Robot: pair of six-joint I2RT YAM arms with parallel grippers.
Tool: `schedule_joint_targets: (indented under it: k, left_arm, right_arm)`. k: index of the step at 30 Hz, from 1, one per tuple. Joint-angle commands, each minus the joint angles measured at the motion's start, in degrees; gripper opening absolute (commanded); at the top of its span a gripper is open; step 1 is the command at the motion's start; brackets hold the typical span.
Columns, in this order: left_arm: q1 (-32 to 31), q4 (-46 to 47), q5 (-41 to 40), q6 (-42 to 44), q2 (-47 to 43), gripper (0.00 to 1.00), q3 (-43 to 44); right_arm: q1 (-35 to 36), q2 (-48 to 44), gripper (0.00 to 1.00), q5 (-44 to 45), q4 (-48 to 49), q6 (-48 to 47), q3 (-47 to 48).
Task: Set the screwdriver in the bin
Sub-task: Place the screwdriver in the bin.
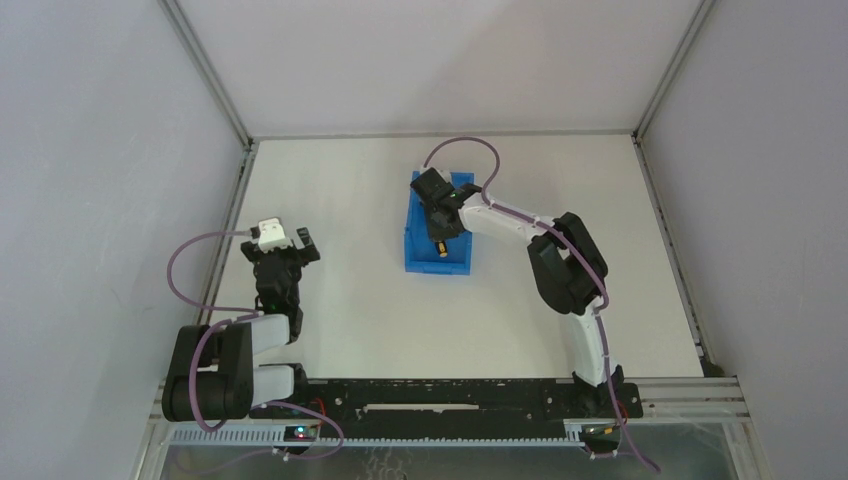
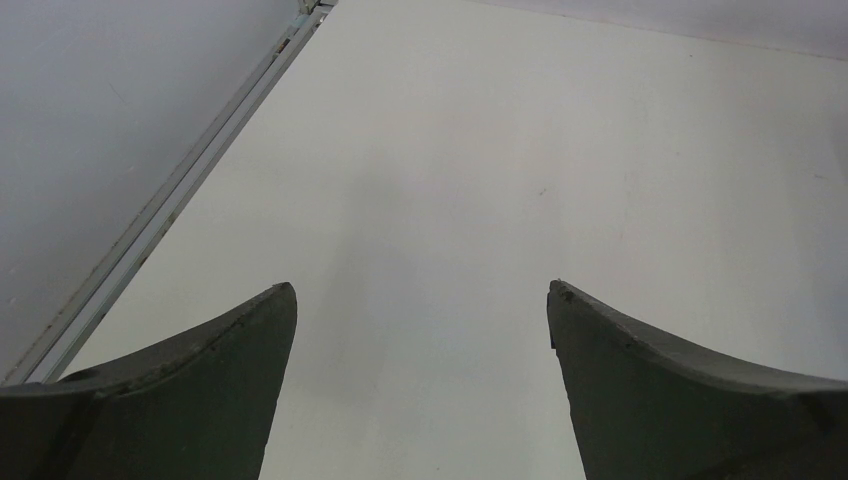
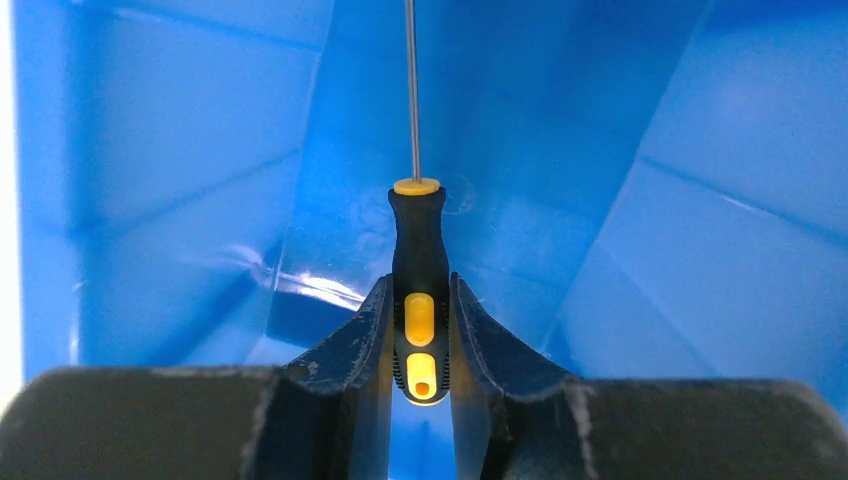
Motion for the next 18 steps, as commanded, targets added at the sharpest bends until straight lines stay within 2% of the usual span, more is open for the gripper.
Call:
schedule_joint_targets:
  k: [1, 4, 6, 9, 13, 15, 18]
  left_arm:
    - [0.3, 2.0, -0.7, 1.1, -0.4, 1.0, 1.6]
    - [0.3, 2.0, -0.7, 1.1, -0.4, 1.0, 1.6]
    - [0.3, 2.0, -0.7, 1.1, -0.4, 1.0, 1.6]
    - [0.3, 2.0, -0.7, 1.1, -0.4, 1.0, 1.5]
    - [0.3, 2.0, -0.7, 1.1, -0.4, 1.0, 1.6]
    - [0.2, 2.0, -0.7, 1.1, -0.4, 1.0, 1.6]
    - [0.3, 2.0, -0.7, 1.1, -0.4, 1.0, 1.6]
  right_arm:
    - [0.5, 1.9, 0.1, 1.1, 2.5, 0.9, 3.0]
    - [0.4, 3.1, 0.14, 0.5, 2.6, 1.0, 3.4]
    - [0.2, 3.5, 0.2, -0.3, 2.8, 1.1, 3.4]
    - [0.2, 3.4, 0.44, -0.1, 2.6, 1.2, 3.2]
    - [0.3, 1.2, 0.6, 0.3, 4.3, 1.1, 1.2]
    - [0.3, 0.1, 0.66, 0.7, 4.6, 1.1, 0.8]
    - [0.4, -0.8, 0.67, 1.1, 4.0, 0.8, 1.0]
